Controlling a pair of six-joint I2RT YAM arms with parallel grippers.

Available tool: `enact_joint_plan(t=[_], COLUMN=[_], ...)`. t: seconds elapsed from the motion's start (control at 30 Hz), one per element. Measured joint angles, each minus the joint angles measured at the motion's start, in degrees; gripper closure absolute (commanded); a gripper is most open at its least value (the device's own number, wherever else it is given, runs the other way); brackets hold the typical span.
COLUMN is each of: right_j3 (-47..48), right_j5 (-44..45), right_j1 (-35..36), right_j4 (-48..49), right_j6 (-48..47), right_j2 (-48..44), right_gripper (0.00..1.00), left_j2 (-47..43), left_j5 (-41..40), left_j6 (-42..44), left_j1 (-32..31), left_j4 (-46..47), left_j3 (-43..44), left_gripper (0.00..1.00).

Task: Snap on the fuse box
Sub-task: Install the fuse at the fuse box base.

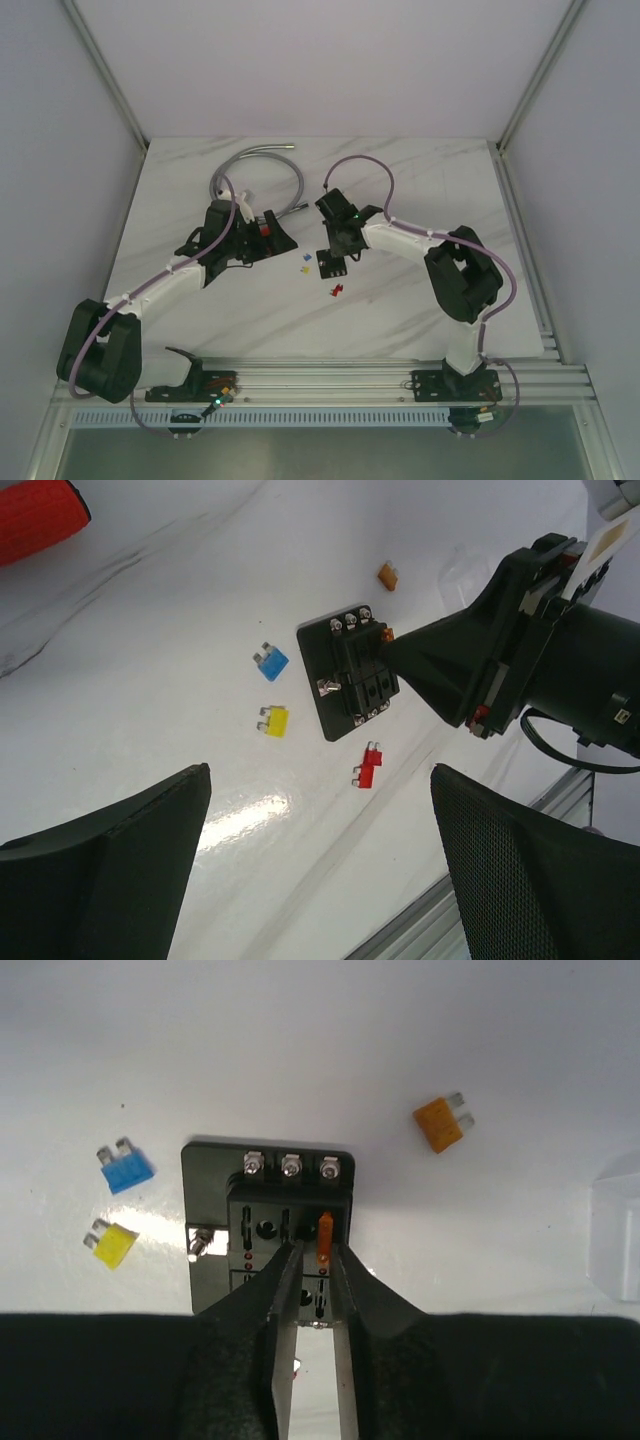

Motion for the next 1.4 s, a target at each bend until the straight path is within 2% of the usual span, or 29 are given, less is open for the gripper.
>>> enact_joint_plan(t=[0.13, 0.23, 0.53, 0.73, 0.97, 1.4], right_j3=[0.0, 0.0, -0.2, 0.3, 3.5, 4.7], right_j5=[-1.4, -2.0, 1.4, 4.5, 5.0, 5.0], right_j1=[0.5, 0.7, -2.8, -5.8, -6.1, -6.2], right_j4=[-0.8, -0.9, -0.3, 1.2, 2.4, 4.6], right_j6=[-0.4, -1.1, -3.8, -5.5, -6.0, -6.0], right_j2=[-0.7, -2.6, -6.3, -1.5, 5.5, 6.0], right_gripper=[0.63, 0.59, 0.59, 0.61, 0.61, 0.6], left_j2=[0.0, -0.3, -0.7, -0.7, -0.7, -0.7], left_j5=[0.0, 0.0, -0.2, -0.2, -0.3, -0.5], left_j6=[0.0, 0.0, 0.0, 0.0, 0.0, 0.0], left_j1=[0.0, 0.0, 0.0, 0.0, 0.0, 0.0], left_j4=[-0.2, -0.3, -1.0, -1.0, -1.1, -1.2], left_j3=[0.0, 0.0, 0.0, 0.0, 0.0, 0.0], left_gripper=[0.0, 0.0, 0.0, 0.0, 0.0, 0.0])
